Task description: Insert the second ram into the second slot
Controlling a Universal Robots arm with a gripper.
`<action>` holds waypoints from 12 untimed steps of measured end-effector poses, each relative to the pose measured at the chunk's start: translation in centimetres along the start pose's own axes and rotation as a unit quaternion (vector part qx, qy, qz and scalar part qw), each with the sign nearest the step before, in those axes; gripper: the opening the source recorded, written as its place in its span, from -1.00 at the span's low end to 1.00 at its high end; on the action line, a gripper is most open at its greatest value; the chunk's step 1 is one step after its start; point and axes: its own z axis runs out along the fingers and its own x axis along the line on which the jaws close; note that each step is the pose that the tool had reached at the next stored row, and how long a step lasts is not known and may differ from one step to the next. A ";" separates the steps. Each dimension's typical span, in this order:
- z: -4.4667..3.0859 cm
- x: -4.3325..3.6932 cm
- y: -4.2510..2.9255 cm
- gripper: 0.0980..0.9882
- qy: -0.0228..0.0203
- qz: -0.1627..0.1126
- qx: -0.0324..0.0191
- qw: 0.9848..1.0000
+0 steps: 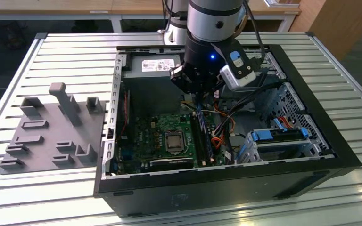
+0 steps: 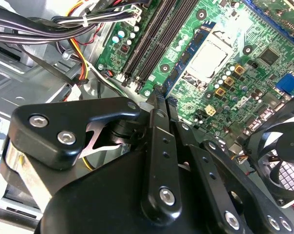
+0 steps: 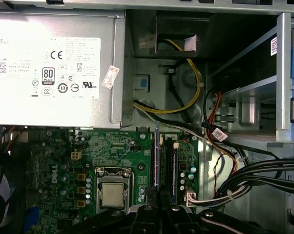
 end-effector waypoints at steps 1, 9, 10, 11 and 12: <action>0.03 0.00 0.00 -0.91 0.000 0.000 0.000 1.000; 0.21 0.00 -0.01 -0.91 0.000 0.000 0.000 1.000; 0.26 0.00 -0.01 -0.91 0.000 0.000 0.000 1.000; 0.31 0.00 -0.01 -0.91 0.000 0.000 0.000 1.000; 0.33 0.00 -0.01 -0.91 0.000 0.000 0.000 1.000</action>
